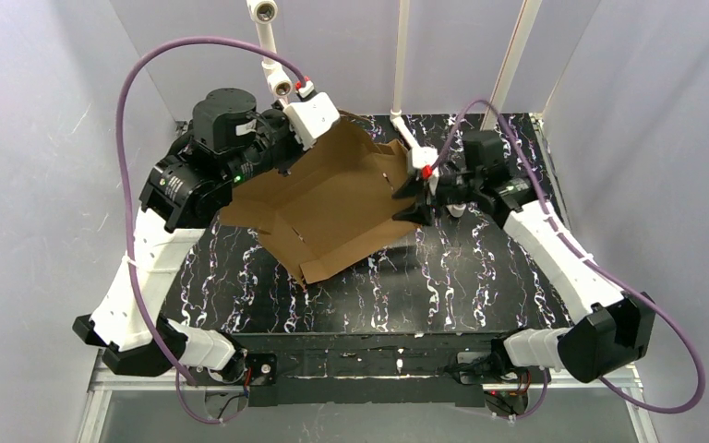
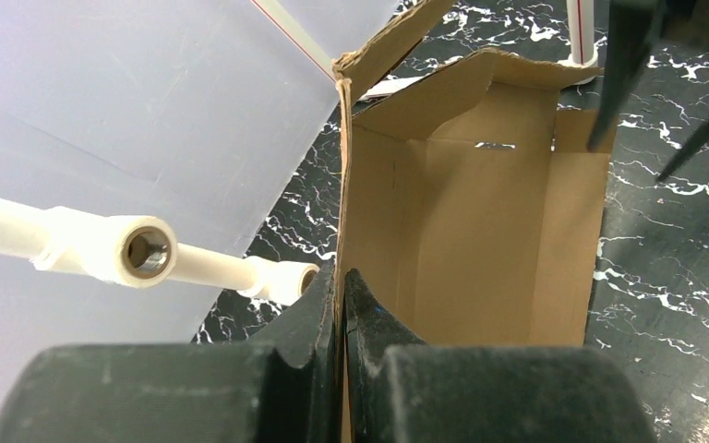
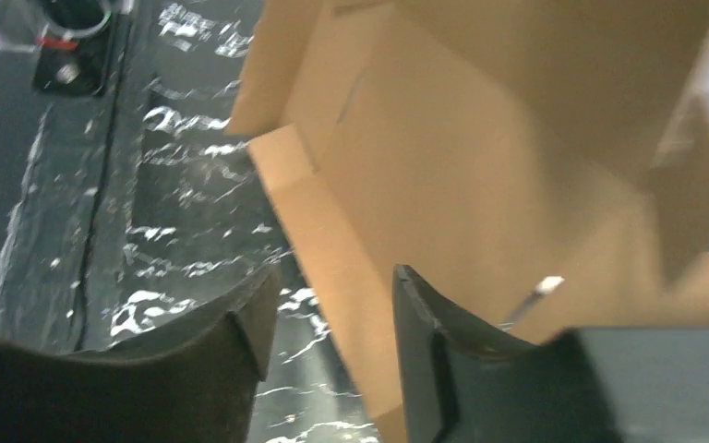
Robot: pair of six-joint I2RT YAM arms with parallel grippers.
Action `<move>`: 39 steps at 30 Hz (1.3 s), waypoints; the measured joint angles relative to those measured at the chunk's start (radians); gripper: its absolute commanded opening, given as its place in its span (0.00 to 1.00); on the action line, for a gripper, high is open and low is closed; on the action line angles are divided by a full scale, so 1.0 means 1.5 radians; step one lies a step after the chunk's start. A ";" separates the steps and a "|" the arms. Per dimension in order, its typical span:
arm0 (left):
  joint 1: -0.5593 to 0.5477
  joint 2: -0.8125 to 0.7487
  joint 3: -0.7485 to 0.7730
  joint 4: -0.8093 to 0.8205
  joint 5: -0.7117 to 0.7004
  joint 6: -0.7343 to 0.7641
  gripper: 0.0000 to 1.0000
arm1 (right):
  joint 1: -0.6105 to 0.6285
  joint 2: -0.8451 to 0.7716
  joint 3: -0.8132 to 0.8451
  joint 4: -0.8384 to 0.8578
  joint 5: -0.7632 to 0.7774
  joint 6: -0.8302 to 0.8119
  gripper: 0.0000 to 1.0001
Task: Fold the paper box
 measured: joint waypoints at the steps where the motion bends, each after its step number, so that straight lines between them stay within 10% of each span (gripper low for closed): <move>1: -0.006 0.004 0.000 0.001 -0.004 -0.001 0.00 | 0.010 -0.001 -0.028 0.007 -0.004 -0.016 0.38; 6: -0.034 0.015 -0.003 0.003 -0.027 -0.013 0.00 | 0.061 0.024 -0.142 0.059 0.061 -0.044 0.01; 23: -0.077 0.017 -0.022 -0.005 -0.053 -0.170 0.00 | 0.195 0.085 -0.382 0.490 0.458 0.009 0.01; 39: -0.035 0.038 -0.019 -0.021 0.033 -0.356 0.00 | 0.199 0.112 -0.418 0.627 0.542 0.022 0.02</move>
